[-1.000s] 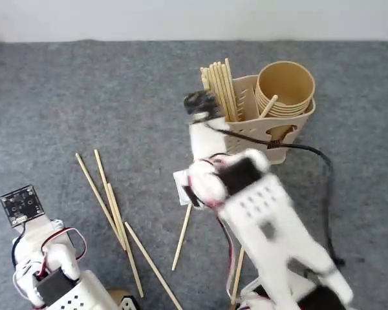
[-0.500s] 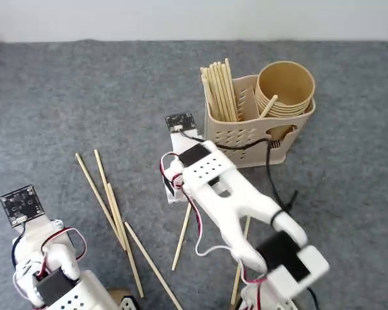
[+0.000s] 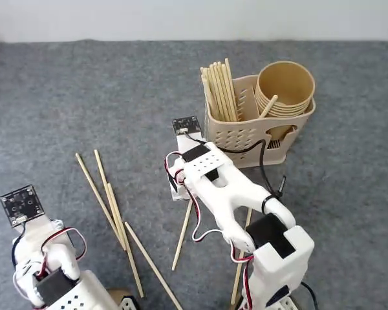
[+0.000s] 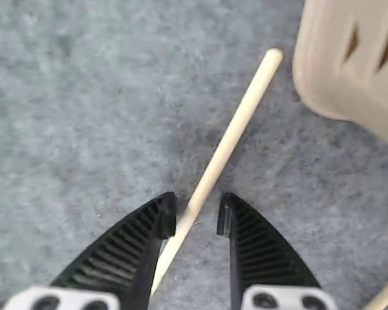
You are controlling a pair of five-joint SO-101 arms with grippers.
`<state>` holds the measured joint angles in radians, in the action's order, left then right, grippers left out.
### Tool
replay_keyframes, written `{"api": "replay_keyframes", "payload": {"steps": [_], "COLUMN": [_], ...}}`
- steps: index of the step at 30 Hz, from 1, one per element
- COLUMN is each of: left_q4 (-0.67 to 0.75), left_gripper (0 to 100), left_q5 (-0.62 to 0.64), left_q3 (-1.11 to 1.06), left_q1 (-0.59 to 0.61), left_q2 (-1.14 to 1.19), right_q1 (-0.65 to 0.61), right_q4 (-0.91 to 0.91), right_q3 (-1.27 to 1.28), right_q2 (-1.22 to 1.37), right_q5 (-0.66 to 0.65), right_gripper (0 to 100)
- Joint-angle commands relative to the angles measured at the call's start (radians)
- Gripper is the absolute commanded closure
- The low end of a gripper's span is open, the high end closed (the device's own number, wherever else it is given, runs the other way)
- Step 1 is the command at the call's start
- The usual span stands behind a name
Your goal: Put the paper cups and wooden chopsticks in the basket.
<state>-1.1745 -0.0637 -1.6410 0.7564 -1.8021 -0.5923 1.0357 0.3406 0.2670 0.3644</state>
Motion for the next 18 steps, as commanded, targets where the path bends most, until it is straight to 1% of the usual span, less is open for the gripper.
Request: {"api": "replay_keyframes", "payload": {"steps": [1,2,4,7,15,18], "left_q4": [0.023,0.023,0.023,0.023,0.023,0.023], "left_gripper": [98,98,98,98,98,98], "left_q5": [-0.011,-0.011,-0.011,-0.011,-0.011,-0.011], "left_q3": [0.007,0.007,0.007,0.007,0.007,0.007], "left_q1": [0.008,0.008,0.008,0.008,0.008,0.008], "left_q2": [-0.014,-0.014,-0.014,-0.014,-0.014,-0.014], "right_q1": [-0.016,-0.024,-0.048,-0.087,-0.182,-0.206], "right_q4": [0.001,0.015,0.059,0.127,0.234,0.275], "right_q3": [-0.021,-0.031,-0.049,-0.072,-0.080,-0.118], "right_q2": [0.024,0.016,-0.015,-0.093,-0.426,-0.542], "right_q5": [-0.012,-0.012,-0.014,-0.014,-0.017,-0.064], "right_gripper": [97.3,99.8,97.6,99.1,99.1,99.1]}}
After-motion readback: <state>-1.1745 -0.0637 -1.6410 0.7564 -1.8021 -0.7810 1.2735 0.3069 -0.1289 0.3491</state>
